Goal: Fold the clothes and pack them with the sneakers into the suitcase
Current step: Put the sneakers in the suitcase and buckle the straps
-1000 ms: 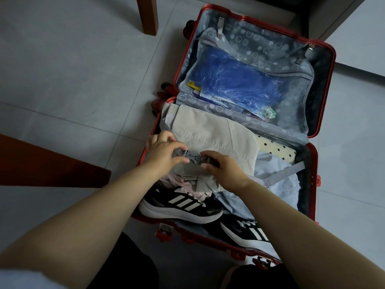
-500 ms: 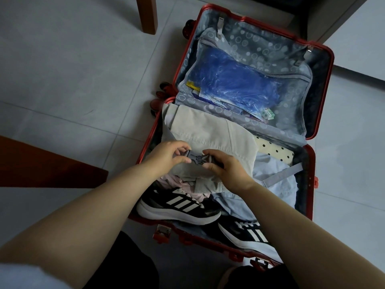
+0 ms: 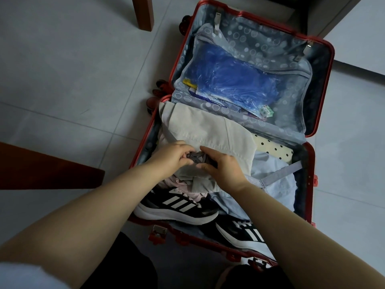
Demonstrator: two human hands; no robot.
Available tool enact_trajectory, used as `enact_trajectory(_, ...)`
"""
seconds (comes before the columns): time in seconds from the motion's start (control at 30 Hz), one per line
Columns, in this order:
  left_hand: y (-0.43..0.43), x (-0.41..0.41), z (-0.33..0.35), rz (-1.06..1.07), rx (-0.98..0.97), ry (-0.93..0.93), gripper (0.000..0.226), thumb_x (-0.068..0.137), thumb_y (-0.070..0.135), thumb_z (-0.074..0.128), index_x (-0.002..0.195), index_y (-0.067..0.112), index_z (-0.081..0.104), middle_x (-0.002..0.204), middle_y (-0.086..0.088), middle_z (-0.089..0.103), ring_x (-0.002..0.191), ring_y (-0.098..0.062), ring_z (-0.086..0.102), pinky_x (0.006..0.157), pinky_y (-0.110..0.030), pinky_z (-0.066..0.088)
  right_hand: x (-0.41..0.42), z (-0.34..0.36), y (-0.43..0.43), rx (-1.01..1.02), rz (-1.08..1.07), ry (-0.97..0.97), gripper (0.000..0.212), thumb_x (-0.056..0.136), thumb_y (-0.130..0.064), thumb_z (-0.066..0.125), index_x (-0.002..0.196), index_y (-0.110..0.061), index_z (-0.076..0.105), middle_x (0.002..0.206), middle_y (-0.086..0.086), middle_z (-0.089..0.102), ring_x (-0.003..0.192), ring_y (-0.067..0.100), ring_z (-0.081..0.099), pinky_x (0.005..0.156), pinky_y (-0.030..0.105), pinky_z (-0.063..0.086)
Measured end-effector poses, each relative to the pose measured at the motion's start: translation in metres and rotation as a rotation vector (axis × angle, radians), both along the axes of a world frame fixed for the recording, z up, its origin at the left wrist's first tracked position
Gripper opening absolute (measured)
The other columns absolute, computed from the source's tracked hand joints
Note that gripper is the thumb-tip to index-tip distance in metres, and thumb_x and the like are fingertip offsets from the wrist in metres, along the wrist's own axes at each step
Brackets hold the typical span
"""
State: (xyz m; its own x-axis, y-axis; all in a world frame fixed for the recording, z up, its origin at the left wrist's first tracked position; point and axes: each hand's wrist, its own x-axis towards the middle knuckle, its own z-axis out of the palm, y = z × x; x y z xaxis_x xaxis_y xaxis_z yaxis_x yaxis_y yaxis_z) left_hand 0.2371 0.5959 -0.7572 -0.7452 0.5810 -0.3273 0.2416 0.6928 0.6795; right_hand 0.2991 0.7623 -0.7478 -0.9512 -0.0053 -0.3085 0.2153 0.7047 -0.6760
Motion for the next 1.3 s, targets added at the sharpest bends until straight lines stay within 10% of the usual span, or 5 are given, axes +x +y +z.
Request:
enact_trajectory(0.43, 0.011, 0.002, -0.015, -0.010, -0.035, 0.134, 0.064, 0.085, 0.027, 0.064, 0.141, 0.015, 0.037, 0.138, -0.002, 0.045, 0.131, -0.019, 0.034, 0.108, -0.027, 0.023, -0.027, 0.014, 0.073, 0.183, 0.141, -0.397, 0.029, 0.084, -0.031, 0.067, 0.080, -0.003, 0.059, 0.068, 0.003, 0.049, 0.066, 0.017, 0.046, 0.056, 0.025, 0.031)
enact_trajectory(0.7, -0.001, 0.003, -0.047, -0.184, -0.528, 0.152, 0.057, 0.098, 0.044, 0.030, 0.146, 0.041, -0.002, 0.156, 0.005, -0.016, 0.143, -0.022, -0.017, 0.113, -0.045, -0.013, -0.008, -0.023, 0.099, 0.344, -0.032, -0.581, 0.037, 0.085, -0.051, 0.059, 0.069, -0.017, 0.059, 0.062, -0.002, 0.050, 0.070, 0.019, 0.052, 0.064, 0.028, 0.038)
enact_trajectory(0.87, 0.011, 0.004, -0.048, -0.211, -0.678, 0.125, 0.054, 0.101, 0.042, 0.020, 0.145, 0.040, -0.011, 0.154, 0.001, -0.024, 0.142, -0.027, -0.021, 0.111, -0.048, -0.015, -0.001, -0.028, 0.091, 0.535, -0.143, -0.689, 0.073, 0.073, -0.075, 0.051, 0.109, -0.013, 0.058, 0.096, 0.006, 0.063, 0.097, 0.026, 0.060, 0.091, 0.038, 0.045)
enact_trajectory(1.07, 0.010, 0.011, -0.044, -0.194, -0.644, 0.200, 0.057, 0.100, 0.043, 0.019, 0.146, 0.034, -0.011, 0.156, -0.002, -0.019, 0.143, -0.027, -0.018, 0.107, -0.045, -0.019, 0.004, -0.019, 0.072, 0.706, -0.080, -0.173, 0.096, 0.078, -0.055, 0.062, 0.145, -0.007, 0.012, 0.151, 0.015, 0.016, 0.136, 0.032, 0.023, 0.114, 0.043, 0.016)
enact_trajectory(1.3, 0.014, 0.010, -0.048, -0.246, -0.721, 0.101, 0.054, 0.101, 0.039, 0.017, 0.144, 0.038, -0.016, 0.154, 0.000, -0.025, 0.141, -0.026, -0.022, 0.111, -0.051, -0.015, 0.015, -0.035, 0.069, 0.635, 0.195, -0.373, 0.060, 0.100, -0.039, 0.028, 0.149, -0.025, -0.003, 0.157, -0.002, -0.011, 0.145, 0.020, -0.006, 0.117, 0.046, 0.001)
